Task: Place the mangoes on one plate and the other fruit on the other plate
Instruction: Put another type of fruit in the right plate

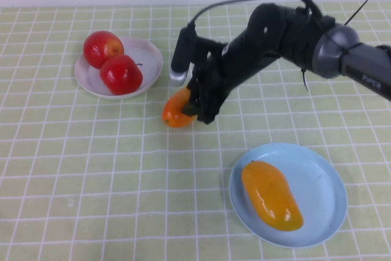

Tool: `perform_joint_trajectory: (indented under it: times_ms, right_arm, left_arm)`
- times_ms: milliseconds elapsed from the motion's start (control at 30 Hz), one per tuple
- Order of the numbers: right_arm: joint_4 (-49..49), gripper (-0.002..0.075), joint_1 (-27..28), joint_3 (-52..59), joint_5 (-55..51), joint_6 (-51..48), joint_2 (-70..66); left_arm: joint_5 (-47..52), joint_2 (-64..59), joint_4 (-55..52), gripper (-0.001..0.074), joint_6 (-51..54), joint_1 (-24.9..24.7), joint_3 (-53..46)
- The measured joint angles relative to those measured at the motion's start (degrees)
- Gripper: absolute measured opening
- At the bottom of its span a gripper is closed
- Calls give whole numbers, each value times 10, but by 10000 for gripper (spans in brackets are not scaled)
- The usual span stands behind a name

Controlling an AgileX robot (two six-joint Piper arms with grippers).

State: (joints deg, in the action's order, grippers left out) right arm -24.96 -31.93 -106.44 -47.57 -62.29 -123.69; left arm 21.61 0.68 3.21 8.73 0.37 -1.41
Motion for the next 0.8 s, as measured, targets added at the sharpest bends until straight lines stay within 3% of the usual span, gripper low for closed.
perform_joint_trajectory:
  times_ms: [167,300,500,667,800]
  right_arm:
    - [10,533,-5,-17,22,26,5]
    - [4,628,-5,-19,84,262,5]
    - [46,656,-4,-19,78,576,5]
    - [150,658,2,-19,-9,706,5]
    - [229,658,17,-25,-82,748,5]
  left_arm:
    - [0,0,0,-1,0,0,0]
    - [0,0,0,-1,0,0,0]
    - [0,0,0,-1,0,0,0]
    - [0,0,0,-1,0,0,0]
    - [0,0,0,-1,0,0,0]
